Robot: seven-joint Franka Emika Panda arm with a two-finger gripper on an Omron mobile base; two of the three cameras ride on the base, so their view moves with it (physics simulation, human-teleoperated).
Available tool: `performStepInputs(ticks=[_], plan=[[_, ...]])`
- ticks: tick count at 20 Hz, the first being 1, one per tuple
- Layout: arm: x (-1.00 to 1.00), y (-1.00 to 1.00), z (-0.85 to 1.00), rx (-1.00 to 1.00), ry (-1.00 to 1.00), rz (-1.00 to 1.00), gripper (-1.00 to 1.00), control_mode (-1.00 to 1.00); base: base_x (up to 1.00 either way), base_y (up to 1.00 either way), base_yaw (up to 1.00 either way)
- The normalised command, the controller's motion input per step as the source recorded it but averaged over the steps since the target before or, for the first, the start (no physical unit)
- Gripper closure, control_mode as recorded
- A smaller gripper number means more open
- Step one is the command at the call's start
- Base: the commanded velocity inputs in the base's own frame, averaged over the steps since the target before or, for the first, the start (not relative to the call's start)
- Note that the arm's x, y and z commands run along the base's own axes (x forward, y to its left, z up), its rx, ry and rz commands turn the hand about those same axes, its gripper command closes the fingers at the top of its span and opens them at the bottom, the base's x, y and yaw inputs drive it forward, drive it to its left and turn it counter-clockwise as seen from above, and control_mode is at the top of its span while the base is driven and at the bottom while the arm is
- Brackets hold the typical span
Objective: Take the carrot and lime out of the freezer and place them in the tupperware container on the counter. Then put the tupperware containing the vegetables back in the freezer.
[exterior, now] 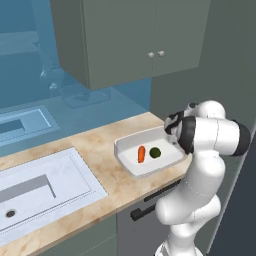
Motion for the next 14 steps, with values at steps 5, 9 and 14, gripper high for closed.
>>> performStepInputs(ticks=[5,9,14], plan=[[0.02,0.0,-0.28,0.0,0.06,0.03,-1.0,-1.0,0.0,0.0,0.0],[0.0,0.0,-0.27,0.0,0.06,0.0,-1.0,-1.0,0.0,0.0,0.0],[-0.03,0.09,-0.14,0.0,0.05,0.0,1.0,-1.0,0.0,0.0,0.0]])
